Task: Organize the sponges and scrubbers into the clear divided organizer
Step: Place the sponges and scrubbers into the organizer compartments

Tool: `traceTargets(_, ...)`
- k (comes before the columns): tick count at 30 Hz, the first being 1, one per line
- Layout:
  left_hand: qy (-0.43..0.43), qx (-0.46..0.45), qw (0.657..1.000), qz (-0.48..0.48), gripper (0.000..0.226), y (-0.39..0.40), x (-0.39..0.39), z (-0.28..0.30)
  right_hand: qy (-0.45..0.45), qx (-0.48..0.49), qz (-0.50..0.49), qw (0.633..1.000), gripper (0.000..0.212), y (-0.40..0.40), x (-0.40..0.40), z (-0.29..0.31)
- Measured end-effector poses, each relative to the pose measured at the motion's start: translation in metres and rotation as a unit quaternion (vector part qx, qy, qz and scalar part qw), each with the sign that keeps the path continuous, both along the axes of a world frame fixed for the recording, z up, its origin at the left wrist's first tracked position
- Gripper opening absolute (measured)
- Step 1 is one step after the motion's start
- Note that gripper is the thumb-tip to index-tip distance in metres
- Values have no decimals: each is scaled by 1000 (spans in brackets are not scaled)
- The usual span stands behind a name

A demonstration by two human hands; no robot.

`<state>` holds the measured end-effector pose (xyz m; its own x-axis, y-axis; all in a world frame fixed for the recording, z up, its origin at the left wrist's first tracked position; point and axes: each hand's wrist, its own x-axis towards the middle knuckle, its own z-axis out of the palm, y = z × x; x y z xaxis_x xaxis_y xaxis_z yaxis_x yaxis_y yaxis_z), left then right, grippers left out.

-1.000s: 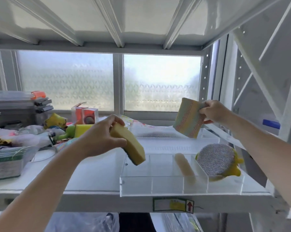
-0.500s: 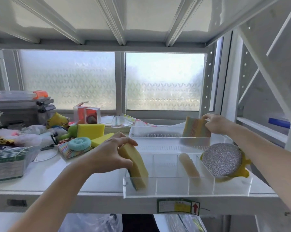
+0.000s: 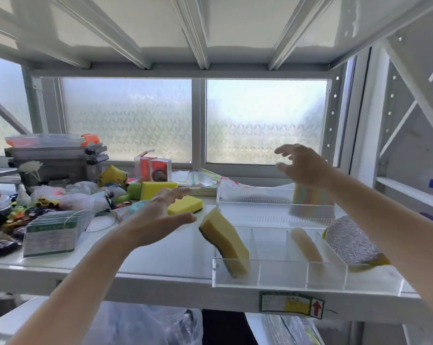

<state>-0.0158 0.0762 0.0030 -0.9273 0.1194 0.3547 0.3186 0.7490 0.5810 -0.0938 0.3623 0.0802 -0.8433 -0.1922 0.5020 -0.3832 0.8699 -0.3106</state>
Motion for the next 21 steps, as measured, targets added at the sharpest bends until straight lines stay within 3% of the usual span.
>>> traceTargets(4, -9, -22, 995, 99, 67, -43, -4, -8, 29, 38, 91, 995, 44, -86, 25, 5)
traceTargets(8, -53, -72, 979, 181, 74, -87, -13, -11, 14, 101, 144, 984, 44, -169, 45, 5)
traceTargets(12, -90, -105, 969, 205, 82, -111, -26, -15, -35, 171, 137, 975, 20, -236, 42, -6)
traceTargets(18, -134, -138, 962, 195, 93, -122, -60, -40, -128, 211, 79, 966, 23, -300, -4, -58)
traceTargets(21, -121, -162, 961, 188, 79, -124, -76, -51, -191, 210, 46, 958, 50, -316, -27, -83)
